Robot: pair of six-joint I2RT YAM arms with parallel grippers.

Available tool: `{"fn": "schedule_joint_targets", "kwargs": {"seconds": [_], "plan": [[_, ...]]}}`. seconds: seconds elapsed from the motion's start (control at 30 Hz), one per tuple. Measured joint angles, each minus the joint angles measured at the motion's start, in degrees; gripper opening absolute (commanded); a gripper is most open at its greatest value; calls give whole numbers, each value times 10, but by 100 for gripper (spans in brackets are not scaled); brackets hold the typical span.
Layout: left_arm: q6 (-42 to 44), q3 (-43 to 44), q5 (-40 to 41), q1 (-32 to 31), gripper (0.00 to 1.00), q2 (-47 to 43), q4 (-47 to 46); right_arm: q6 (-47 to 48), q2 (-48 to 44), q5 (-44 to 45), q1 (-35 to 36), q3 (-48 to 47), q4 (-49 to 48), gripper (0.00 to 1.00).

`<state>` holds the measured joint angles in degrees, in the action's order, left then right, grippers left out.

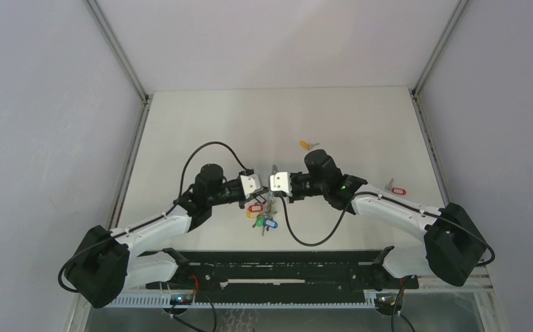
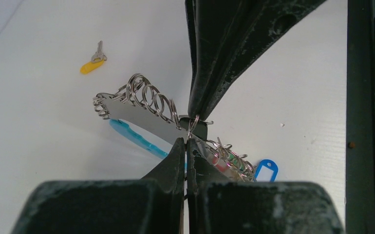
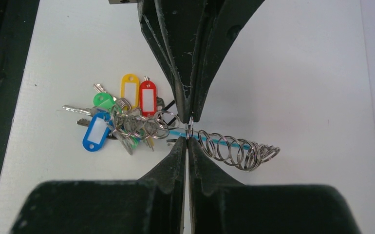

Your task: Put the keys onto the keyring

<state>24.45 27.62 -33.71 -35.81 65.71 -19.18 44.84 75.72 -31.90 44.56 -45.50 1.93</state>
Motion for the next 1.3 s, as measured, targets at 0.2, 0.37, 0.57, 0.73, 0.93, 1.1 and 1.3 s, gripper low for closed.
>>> {"fn": "schedule_joint_targets", "kwargs": {"seconds": [0.2,0.37,0.57,0.73,0.93,1.1,1.3], "plan": [[-33,0,11,3,0,1,0,6,0,17,6,0,2,0],[-61,0,17,9,0,3,-9,13,0,31,10,0,5,0],[-116,0,22,18,0,11,-50,21,0,47,12,-1,4,0],[-157,0,27,18,0,22,-81,24,0,58,15,-1,2,0],[-200,-7,35,18,0,30,-145,23,5,64,16,-1,-20,0],[-231,-34,38,20,0,47,-223,19,7,64,14,-1,-27,0],[-250,-59,43,20,0,58,-293,8,7,43,0,-1,-26,12]]}}
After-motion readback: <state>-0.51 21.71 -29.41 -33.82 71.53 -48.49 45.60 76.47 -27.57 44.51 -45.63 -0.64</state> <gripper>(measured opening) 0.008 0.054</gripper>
